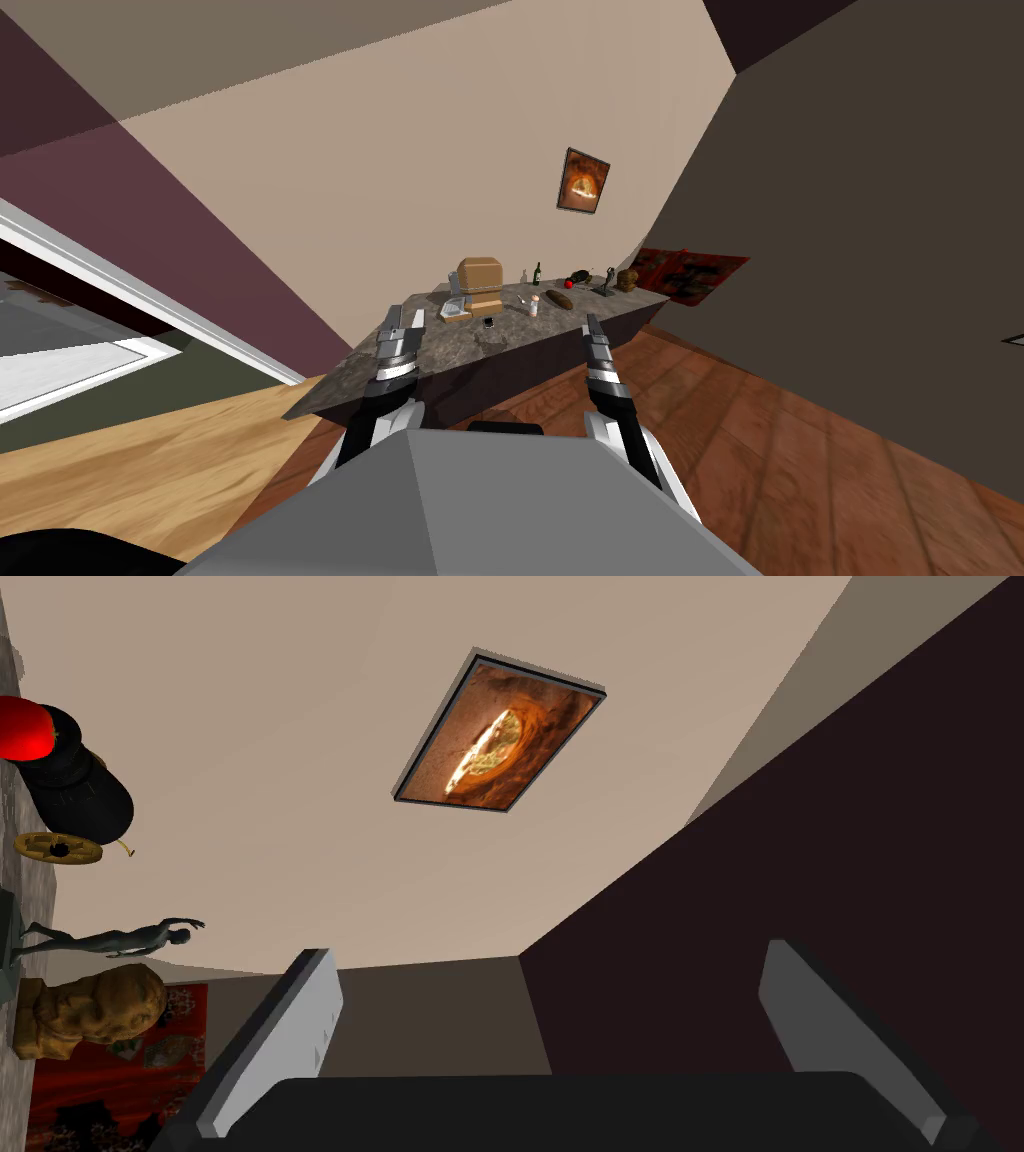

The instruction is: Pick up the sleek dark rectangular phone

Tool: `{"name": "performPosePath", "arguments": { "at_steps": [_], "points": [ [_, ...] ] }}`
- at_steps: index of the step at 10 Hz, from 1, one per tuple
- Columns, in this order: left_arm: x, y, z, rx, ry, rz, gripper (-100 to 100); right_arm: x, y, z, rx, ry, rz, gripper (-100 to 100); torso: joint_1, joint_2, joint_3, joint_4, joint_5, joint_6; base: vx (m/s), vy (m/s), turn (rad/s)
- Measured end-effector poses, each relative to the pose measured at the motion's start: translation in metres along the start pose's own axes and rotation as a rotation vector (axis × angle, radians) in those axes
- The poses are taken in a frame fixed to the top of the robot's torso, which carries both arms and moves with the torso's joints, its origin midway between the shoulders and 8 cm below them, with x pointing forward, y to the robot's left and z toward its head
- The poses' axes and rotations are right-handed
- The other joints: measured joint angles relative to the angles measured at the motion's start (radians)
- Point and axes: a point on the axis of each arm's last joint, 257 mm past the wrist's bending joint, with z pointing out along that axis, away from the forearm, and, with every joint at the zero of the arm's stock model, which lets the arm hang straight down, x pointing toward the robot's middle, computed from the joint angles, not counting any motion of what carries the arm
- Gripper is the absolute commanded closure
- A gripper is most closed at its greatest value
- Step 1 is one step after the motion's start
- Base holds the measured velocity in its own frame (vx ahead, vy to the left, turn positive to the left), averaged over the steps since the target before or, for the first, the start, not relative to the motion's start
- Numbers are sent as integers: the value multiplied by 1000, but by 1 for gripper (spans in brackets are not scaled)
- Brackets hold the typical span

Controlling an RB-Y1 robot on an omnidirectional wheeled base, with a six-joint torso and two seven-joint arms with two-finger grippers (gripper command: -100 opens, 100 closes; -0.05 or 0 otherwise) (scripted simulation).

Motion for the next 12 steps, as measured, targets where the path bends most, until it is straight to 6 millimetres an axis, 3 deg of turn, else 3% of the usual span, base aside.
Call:
{"name": "performPosePath", "arguments": {
  "at_steps": [7, 12],
  "points": [
    [32, 51, 17, -115, 141, 1, -100, 0, 0, 0, 0, 0, 0, 0, -1, 2, 1, 0, 0, 0, -40, -13, -37],
    [55, 98, 27, -220, 228, 18, -100, 0, 0, 0, 0, 0, 0, 0, -1, 2, 1, 0, 0, 0, -33, -16, -30]
  ]
}}
